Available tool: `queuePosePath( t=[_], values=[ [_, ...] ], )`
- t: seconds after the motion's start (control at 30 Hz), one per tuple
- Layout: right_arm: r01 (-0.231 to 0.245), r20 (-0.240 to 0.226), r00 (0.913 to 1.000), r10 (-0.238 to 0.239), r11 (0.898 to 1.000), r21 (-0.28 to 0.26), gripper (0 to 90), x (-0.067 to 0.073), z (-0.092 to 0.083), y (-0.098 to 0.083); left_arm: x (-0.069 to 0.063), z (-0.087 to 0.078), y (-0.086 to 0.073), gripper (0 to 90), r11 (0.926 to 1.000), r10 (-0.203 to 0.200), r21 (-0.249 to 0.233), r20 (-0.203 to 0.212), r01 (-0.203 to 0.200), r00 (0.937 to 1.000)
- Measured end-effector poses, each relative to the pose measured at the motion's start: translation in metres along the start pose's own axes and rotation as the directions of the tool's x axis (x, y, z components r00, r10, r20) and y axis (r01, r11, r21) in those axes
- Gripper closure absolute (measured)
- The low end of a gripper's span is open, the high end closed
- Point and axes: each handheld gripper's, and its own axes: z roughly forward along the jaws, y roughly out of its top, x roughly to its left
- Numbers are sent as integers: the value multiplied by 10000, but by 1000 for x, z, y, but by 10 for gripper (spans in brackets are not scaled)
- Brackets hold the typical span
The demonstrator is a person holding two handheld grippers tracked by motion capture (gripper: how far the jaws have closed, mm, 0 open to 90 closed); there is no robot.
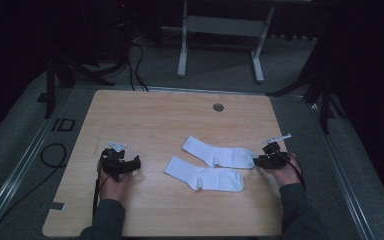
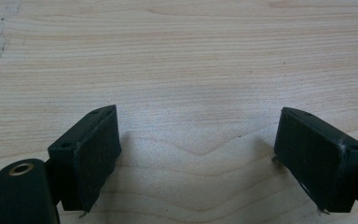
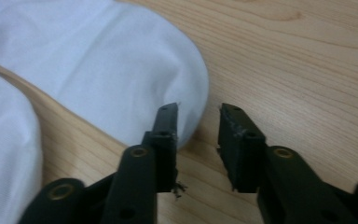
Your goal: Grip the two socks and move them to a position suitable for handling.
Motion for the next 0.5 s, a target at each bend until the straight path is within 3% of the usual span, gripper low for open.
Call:
queuePosePath(
  t=[0.33,0.5],
  values=[
    [787,-126,9968,-795,9953,-559,552,11,-13,9,0,0,0,143,10000,-11,-9,0,11,10000],
    [1645,-386,9852,-1671,9843,-636,533,28,-14,19,0,0,0,143,10000,-6,-5,-2,6,10000]
  ],
)
